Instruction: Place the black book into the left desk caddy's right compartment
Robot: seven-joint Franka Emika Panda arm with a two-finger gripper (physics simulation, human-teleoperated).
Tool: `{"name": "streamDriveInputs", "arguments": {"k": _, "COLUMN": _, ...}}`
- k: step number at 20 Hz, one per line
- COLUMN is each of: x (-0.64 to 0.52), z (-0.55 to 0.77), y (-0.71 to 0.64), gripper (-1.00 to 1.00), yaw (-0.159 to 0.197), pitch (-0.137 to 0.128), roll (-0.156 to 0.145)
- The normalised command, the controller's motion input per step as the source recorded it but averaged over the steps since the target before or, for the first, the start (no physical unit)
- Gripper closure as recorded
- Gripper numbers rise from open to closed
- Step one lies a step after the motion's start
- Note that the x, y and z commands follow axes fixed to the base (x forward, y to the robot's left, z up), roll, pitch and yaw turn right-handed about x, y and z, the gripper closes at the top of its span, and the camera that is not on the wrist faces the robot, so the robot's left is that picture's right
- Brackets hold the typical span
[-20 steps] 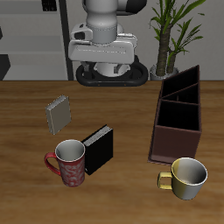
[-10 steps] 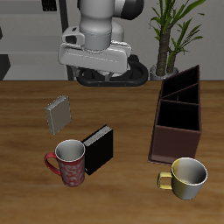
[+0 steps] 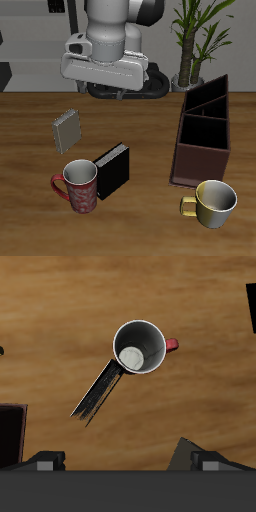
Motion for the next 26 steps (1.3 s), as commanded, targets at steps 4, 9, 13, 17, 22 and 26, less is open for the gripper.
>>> {"name": "streamDriveInputs", "arguments": {"k": 4, "x": 0.1, "z": 0.03, "y": 0.03, "gripper": -1.0, "yaw": -0.016, "pitch": -0.024, "roll": -0.008}}
{"name": "streamDriveInputs", "arguments": {"k": 9, "x": 0.07, "z": -0.16, "y": 0.09, "gripper": -1.0, "yaw": 0.007, "pitch": -0.066, "roll": 0.03}}
{"name": "streamDriveInputs", "arguments": {"k": 13, "x": 0.13, "z": -0.42, "y": -0.02, "gripper": -1.0, "yaw": -0.049, "pitch": 0.048, "roll": -0.007}}
{"name": "streamDriveInputs", "arguments": {"k": 17, "x": 0.07, "z": -0.4, "y": -0.01, "gripper": -1.0, "yaw": -0.048, "pitch": 0.016, "roll": -0.016}}
{"name": "streamDriveInputs", "arguments": {"k": 22, "x": -0.02, "z": -0.18, "y": 0.02, "gripper": -1.0, "yaw": -0.052, "pitch": -0.021, "roll": 0.017}}
{"name": "streamDriveInputs", "arguments": {"k": 26, "x": 0.02, "z": -0.36, "y": 0.16, "gripper": -1.0, "yaw": -0.022, "pitch": -0.03, "roll": 0.033}}
